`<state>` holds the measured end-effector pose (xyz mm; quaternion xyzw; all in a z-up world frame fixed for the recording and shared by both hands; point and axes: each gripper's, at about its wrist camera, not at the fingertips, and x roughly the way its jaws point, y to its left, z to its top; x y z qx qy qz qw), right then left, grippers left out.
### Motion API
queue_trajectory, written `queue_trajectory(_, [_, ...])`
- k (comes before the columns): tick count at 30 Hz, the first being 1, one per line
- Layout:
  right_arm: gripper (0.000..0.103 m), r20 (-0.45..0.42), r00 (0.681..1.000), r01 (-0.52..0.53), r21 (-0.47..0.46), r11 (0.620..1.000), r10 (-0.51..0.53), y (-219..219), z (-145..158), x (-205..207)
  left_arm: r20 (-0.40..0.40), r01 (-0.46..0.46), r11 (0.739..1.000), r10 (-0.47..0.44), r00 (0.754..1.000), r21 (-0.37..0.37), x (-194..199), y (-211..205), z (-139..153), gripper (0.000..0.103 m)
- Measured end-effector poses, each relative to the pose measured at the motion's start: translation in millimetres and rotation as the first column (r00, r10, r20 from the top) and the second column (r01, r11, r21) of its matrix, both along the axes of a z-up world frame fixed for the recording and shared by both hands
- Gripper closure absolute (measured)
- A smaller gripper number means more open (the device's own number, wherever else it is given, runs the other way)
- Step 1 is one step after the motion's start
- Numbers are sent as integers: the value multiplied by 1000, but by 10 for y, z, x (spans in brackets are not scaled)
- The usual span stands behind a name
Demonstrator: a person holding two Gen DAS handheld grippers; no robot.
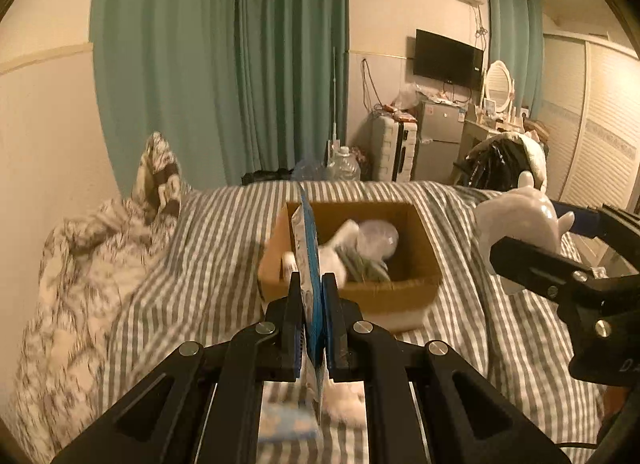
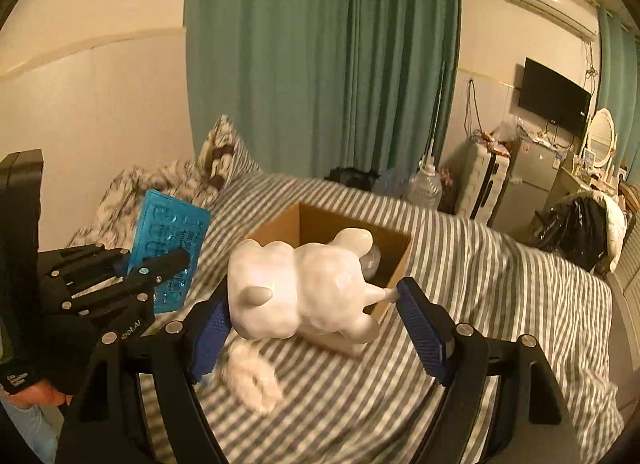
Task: Organize objects
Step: 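Lower the blister pack into the box with the left tool while the right tool drops the plush toy in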
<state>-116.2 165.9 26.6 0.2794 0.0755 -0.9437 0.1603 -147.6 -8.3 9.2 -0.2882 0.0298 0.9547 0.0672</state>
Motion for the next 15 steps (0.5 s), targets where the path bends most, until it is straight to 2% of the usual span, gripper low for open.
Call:
queue_trajectory(7, [24,4,1000,22,-16,1000,-22,-2,44,-652,9,15,1000,-14,1000,-28,-623,90,54,95])
queue_trajectory(15, [24,55,997,49,22,999,-51,-6,-243,-1398,79,57,998,-56,995,-9,-1336,178,-222,95])
